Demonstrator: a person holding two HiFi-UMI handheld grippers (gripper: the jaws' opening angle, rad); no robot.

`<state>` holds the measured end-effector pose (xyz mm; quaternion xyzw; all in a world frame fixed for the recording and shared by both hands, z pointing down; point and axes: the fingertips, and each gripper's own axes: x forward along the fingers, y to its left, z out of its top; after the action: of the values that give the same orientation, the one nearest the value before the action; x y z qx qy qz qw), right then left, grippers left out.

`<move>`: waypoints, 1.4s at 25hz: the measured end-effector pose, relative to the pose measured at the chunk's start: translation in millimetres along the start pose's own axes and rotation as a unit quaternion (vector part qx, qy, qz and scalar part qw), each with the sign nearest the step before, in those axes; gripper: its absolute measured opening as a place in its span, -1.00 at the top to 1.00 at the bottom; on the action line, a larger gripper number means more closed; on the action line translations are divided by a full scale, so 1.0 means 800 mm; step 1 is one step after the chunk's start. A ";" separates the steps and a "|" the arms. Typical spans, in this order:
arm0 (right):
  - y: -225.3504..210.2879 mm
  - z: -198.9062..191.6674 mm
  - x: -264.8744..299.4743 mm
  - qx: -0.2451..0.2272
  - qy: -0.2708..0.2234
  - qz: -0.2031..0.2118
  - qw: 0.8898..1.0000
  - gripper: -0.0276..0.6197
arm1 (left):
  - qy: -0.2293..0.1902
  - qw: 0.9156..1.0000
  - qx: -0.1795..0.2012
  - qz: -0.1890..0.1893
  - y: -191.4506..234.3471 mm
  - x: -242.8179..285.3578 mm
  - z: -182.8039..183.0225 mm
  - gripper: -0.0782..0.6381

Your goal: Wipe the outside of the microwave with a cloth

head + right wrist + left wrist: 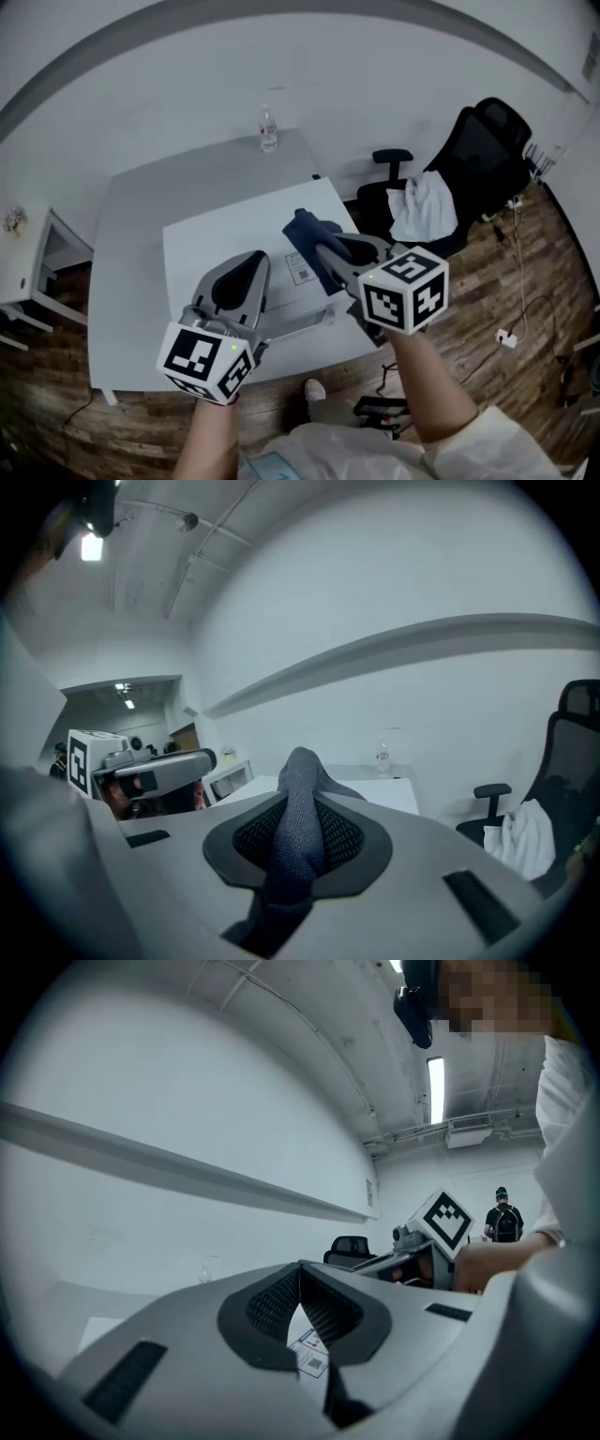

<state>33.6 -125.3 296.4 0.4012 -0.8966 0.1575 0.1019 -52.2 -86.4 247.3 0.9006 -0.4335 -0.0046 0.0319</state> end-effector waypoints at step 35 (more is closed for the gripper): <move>-0.183 -0.050 0.124 -0.063 0.156 -0.223 0.960 0.69 | 0.051 0.997 -0.029 -0.042 0.063 0.051 -0.059 0.77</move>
<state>80.5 -270.6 393.8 0.5540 -0.7658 0.1346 0.2976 -64.2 -146.8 298.5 0.9157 -0.3928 0.0278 0.0801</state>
